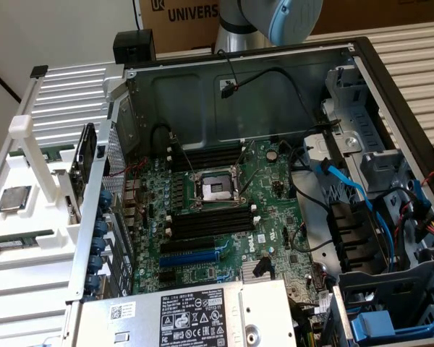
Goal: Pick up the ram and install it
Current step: 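Pick up the ram and move it above insertion slot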
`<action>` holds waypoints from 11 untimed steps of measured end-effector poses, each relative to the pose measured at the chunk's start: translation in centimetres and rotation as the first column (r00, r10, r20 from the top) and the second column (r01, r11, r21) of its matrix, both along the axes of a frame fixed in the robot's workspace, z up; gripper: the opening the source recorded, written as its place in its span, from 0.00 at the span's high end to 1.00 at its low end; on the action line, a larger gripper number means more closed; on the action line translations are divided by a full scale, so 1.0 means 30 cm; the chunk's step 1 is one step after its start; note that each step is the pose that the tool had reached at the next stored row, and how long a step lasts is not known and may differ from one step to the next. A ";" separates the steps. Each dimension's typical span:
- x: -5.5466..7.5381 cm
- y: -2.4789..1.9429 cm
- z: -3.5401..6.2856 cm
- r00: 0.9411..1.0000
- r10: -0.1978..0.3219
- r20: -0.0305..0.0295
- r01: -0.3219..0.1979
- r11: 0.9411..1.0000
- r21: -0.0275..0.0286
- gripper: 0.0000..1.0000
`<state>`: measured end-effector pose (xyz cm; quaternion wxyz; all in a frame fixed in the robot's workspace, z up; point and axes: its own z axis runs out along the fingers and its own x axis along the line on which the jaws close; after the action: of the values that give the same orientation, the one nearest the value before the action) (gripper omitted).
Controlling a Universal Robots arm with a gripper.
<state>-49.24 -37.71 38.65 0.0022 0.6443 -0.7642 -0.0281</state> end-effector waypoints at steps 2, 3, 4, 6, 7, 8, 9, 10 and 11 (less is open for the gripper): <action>0.000 0.000 -0.003 1.000 0.028 0.009 -0.028 1.000 0.000 0.88; 0.000 0.000 -0.005 0.999 0.042 0.013 -0.042 0.999 0.000 0.88; 0.000 0.000 -0.006 0.998 0.055 0.016 -0.055 0.998 0.000 0.88; 0.000 0.000 -0.008 0.997 0.080 0.020 -0.080 0.997 -0.001 0.88; 0.000 0.000 -0.009 0.996 0.091 0.021 -0.091 0.996 -0.001 0.88; 0.000 0.000 -0.010 0.995 0.102 0.024 -0.102 0.995 -0.001 0.88; 0.000 0.000 -0.011 0.994 0.110 0.027 -0.110 0.994 -0.002 0.88; 0.000 0.000 -0.013 0.993 0.116 0.030 -0.116 0.993 -0.002 0.88; 0.000 0.000 -0.015 0.992 0.120 0.034 -0.120 0.993 -0.003 0.88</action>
<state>-49.23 -37.71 38.22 -0.0087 0.6894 -0.7242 -0.0164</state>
